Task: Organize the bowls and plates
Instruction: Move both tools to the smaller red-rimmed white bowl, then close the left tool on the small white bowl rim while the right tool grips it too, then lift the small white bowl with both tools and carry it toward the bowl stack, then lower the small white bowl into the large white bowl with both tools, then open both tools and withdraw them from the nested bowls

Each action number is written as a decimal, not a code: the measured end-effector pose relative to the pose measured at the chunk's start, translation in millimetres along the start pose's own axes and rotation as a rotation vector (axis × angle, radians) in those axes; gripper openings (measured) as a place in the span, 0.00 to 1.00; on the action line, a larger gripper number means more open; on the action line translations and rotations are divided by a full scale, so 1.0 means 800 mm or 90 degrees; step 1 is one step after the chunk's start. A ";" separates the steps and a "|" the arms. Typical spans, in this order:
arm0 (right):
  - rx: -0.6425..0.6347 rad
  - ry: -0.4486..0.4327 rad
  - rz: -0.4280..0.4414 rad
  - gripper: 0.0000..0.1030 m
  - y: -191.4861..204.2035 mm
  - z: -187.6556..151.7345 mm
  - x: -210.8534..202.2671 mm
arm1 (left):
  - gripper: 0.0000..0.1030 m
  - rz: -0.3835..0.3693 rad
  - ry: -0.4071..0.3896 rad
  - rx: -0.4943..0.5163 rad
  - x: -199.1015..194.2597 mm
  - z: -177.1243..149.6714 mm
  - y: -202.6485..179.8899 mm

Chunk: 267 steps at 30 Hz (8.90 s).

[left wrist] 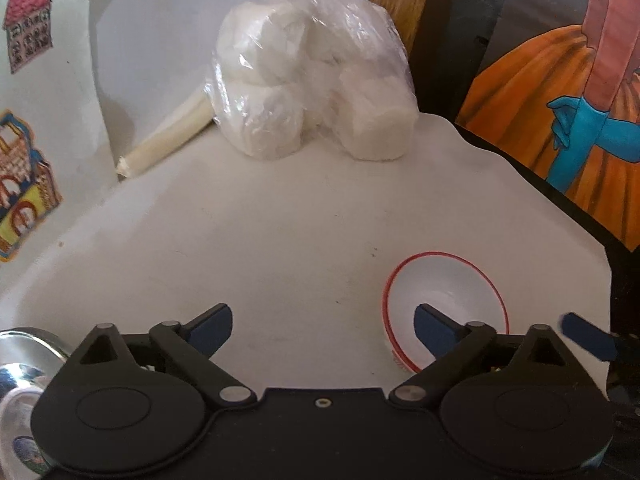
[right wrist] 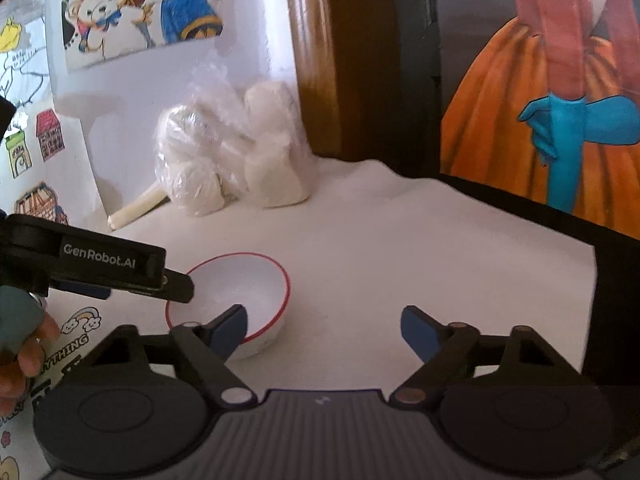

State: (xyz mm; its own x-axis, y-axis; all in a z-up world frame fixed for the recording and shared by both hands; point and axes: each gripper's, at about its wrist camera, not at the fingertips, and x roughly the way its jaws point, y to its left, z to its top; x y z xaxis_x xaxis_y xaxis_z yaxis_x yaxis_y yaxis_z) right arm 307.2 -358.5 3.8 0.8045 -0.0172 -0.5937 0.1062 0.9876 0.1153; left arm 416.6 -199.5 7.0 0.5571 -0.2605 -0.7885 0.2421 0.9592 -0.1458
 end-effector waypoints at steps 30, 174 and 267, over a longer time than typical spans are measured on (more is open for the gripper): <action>0.065 0.015 0.103 0.23 0.011 -0.015 0.002 | 0.11 -0.100 0.019 0.002 -0.015 -0.019 -0.007; 0.046 0.058 0.327 0.25 0.130 -0.145 -0.253 | 0.18 -0.127 -0.096 -0.144 -0.290 -0.292 0.138; -0.138 0.152 0.230 1.00 0.106 -0.109 -0.239 | 0.99 0.038 -0.017 -0.240 -0.300 -0.314 0.182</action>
State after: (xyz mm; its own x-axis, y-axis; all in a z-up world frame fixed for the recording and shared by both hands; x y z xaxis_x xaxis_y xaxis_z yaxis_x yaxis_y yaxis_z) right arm 111.1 -258.1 57.7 0.6087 0.3442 -0.7149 -0.2997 0.9340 0.1944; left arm 118.6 30.4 24.9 0.5835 -0.2013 -0.7868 -0.0976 0.9444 -0.3140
